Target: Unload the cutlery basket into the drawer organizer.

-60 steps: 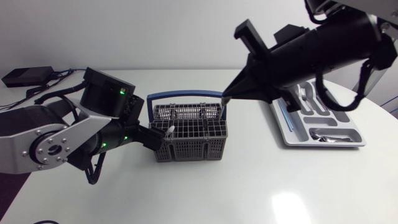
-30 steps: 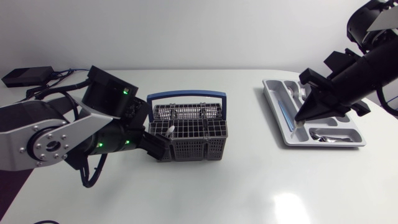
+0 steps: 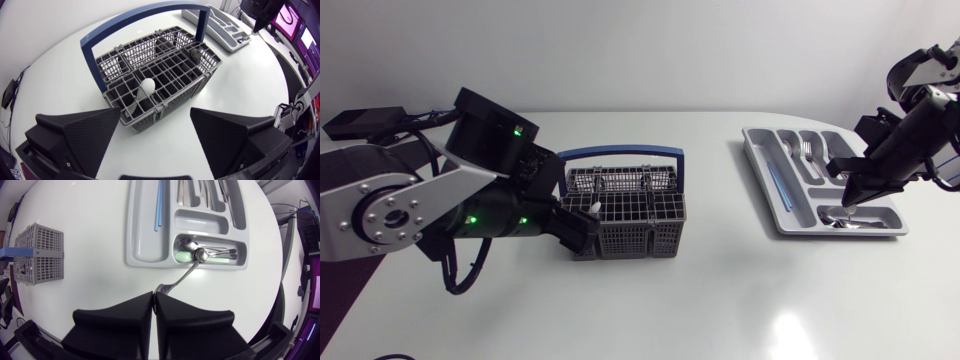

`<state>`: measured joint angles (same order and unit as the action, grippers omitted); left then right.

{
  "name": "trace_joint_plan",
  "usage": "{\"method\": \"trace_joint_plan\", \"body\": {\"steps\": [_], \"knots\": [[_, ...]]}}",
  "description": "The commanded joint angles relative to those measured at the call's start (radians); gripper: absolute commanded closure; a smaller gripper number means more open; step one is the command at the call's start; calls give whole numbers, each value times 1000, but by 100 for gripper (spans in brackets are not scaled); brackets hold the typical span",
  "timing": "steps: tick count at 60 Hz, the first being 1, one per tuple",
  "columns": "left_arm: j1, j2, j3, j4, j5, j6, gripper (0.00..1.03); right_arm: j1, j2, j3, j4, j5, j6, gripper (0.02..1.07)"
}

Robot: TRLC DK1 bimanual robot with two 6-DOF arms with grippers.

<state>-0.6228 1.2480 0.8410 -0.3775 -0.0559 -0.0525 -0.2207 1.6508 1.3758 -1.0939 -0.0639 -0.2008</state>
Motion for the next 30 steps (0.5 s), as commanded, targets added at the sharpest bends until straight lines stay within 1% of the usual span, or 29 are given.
{"method": "trace_joint_plan", "body": {"steps": [1,4,10,13,21,27,29,30], "knots": [[3,-7,32,-11,11,-21,6,-32,104,55,39,41,-61,101],[3,-7,29,-11,11,-21,6,-43,153,86,52,65,-69,101],[5,-7,24,-11,11,-20,6,-62,219,101,152,131,-106,101],[6,-7,20,-11,11,-20,6,-69,257,117,181,171,-107,101],[8,-7,17,-11,11,-20,6,-75,308,115,236,243,-101,101],[6,-5,20,-11,11,-20,6,-82,323,111,261,266,-101,101],[6,-4,23,-11,11,-20,6,-83,323,111,261,265,-103,89],[6,-4,24,-9,11,-20,6,-83,323,109,256,265,-104,77]]}}
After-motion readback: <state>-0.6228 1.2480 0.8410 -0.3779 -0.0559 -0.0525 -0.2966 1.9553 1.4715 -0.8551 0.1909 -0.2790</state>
